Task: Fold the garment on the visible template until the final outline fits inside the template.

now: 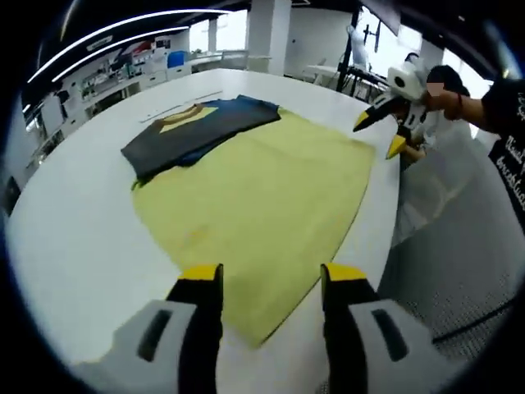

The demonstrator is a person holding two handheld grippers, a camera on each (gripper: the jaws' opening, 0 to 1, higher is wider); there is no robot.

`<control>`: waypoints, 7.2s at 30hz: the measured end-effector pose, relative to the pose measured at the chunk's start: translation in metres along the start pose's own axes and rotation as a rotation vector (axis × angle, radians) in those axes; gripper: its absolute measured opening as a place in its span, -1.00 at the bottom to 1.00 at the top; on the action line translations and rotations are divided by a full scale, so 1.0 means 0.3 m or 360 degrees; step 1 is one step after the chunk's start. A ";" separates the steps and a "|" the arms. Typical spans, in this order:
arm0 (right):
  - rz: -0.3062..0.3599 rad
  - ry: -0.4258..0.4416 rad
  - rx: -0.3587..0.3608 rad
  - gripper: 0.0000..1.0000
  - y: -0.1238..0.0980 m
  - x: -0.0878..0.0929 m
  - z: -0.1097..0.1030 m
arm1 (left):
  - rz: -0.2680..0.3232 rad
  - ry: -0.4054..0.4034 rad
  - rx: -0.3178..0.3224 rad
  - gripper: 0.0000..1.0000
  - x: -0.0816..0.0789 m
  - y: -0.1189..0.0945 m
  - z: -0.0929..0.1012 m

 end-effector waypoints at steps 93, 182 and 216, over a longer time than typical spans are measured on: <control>-0.0338 0.0063 -0.0078 -1.00 -0.226 0.024 -0.165 | -0.0211 0.0078 0.0134 -0.99 0.077 -0.221 0.214; -0.0139 -0.0225 0.0730 -1.00 0.229 -0.414 0.688 | 0.0186 0.0037 -0.0537 -0.98 -0.416 0.263 -0.603; -0.0155 -0.0261 0.0540 -0.43 0.320 -0.327 0.714 | -0.0106 0.0429 -0.0427 -0.72 -0.297 0.353 -0.649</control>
Point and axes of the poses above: the point that each gripper's makers call its tool centre point, and the gripper's own axes: y roughly forward along the fingers, z roughly to its right, x roughly out of its underside, the point moved 9 cm from there along -y, roughly backward along the fingers, and after that the axes turned 6 degrees about z, right-handed, at the moved point
